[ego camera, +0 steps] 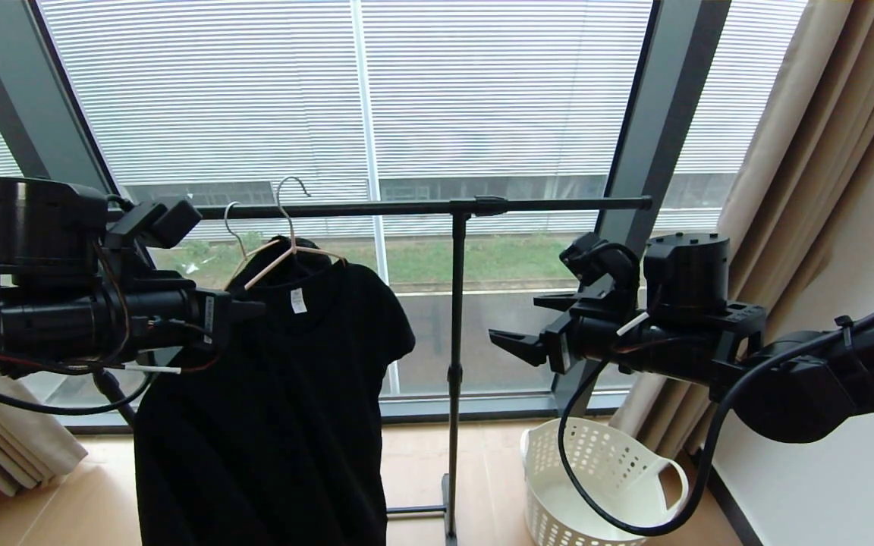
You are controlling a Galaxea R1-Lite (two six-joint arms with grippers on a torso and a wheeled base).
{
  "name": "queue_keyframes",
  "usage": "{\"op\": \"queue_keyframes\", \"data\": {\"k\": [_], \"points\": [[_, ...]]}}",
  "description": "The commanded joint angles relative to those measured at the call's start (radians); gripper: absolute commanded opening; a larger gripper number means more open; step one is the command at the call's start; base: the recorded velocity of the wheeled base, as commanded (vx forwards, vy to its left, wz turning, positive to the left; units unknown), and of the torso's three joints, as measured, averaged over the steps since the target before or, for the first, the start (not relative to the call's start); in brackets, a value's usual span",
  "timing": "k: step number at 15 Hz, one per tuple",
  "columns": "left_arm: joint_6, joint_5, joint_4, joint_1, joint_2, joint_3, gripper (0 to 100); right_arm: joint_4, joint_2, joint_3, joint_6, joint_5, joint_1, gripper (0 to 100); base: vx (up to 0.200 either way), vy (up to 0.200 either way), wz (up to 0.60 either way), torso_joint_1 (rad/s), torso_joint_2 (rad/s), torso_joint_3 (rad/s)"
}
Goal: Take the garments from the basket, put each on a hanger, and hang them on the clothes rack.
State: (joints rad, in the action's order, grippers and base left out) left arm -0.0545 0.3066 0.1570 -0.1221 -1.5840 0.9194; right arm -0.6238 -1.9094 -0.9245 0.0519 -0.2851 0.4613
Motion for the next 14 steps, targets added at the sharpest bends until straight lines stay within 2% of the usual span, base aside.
{"op": "queue_keyframes", "data": {"k": [1, 11, 14], "points": [[0.001, 0.000, 0.001, 0.001, -0.036, 0.019, 0, 0.001, -0.002, -0.001, 0.002, 0.000, 0.000, 100, 0.000, 0.000, 0.00, 0.000, 0.00, 0.000], [0.022, 0.000, 0.001, 0.004, -0.166, 0.122, 0, -0.001, -0.036, -0.004, 0.005, 0.001, 0.000, 100, 0.000, 0.000, 0.00, 0.000, 0.00, 0.000], [0.050, 0.000, 0.001, 0.004, -0.203, 0.159, 0, -0.001, -0.040, -0.004, 0.005, 0.001, 0.000, 100, 0.000, 0.000, 0.00, 0.000, 0.00, 0.000]]}}
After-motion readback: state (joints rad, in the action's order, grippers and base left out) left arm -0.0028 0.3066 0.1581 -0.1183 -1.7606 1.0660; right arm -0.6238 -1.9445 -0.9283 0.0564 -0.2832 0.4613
